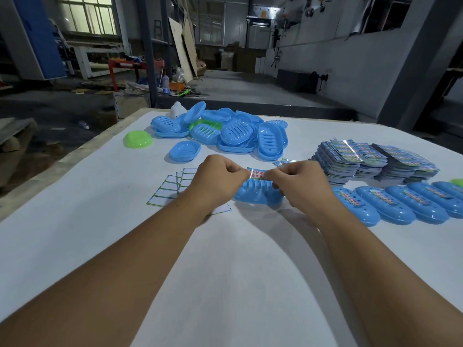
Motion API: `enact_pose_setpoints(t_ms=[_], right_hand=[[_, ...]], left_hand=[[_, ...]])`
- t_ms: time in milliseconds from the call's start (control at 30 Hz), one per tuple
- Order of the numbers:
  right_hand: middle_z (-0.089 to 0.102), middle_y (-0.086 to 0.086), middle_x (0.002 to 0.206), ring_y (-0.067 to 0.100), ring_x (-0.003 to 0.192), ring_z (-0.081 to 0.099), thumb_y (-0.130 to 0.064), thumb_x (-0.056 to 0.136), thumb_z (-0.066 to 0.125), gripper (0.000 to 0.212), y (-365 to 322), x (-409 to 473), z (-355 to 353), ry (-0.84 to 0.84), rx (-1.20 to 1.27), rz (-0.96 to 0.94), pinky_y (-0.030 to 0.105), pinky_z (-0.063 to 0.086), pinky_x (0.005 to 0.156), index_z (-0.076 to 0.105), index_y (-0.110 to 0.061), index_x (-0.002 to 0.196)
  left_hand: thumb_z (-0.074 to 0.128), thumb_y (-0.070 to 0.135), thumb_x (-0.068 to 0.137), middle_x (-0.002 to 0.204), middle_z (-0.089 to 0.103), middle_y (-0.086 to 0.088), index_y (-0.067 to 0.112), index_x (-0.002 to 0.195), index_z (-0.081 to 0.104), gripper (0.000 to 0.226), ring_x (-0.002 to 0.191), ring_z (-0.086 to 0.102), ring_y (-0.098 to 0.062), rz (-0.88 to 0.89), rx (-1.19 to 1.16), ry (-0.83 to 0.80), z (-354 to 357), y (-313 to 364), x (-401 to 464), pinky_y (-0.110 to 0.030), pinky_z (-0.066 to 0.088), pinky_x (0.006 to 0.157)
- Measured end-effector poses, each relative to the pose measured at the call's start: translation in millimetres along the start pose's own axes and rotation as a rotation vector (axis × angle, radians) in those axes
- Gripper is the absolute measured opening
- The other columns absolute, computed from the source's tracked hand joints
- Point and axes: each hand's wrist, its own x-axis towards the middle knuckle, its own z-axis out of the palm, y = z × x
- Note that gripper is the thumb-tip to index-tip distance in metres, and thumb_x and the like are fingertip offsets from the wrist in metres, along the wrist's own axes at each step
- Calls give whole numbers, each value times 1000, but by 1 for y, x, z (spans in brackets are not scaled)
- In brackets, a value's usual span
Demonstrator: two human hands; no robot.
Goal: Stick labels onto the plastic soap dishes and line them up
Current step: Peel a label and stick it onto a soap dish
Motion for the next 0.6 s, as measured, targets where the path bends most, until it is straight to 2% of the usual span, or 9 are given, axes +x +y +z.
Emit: enact_pose_setpoints(t_ms=[100,167,267,367,467,600], right_hand=[[48,6,56,14,44,30,-38,80,80,46,3,0,0,-34,-23,4,27,31,51,67,5,71],[42,6,55,15,47,28,-40,80,80,50,6,2,0,-37,-66,-1,28,29,52,66,7,72],[44,1,48,13,43,32,-41,79,82,45,9,4,1,-37,-122,8,29,32,54,69,0,64],[50,4,51,13,45,35,-42,78,81,41,12,7,4,-37,-151,-9,29,34,54,74,-3,68],[53,2,49,9,41,33,-42,77,81,36,12,8,5,-27,-178,-30,29,34,53,77,-8,67],[54,-3,42,8,36,38,-42,78,82,34,12,10,6,-34,-209,-29,28,35,52,76,-15,60]], left_hand=[[72,36,82,64,71,10,20,69,75,20,71,69,-13,-6,40,-14,6,-2,0,-29,53,69],[73,41,82,62,70,11,20,69,74,24,71,68,-12,-6,84,-14,8,-2,1,-27,53,67],[73,46,82,62,68,8,21,68,73,29,68,66,-13,-12,149,-10,10,-2,3,-23,50,57],[73,44,83,65,68,7,21,69,72,27,66,66,-16,-10,196,-16,9,-2,2,-24,50,52],[72,42,83,63,67,6,20,66,71,27,64,66,-15,4,228,-16,8,0,1,-28,57,56],[72,40,83,66,66,9,22,70,71,22,63,65,-13,4,258,-16,9,2,2,-27,56,55]])
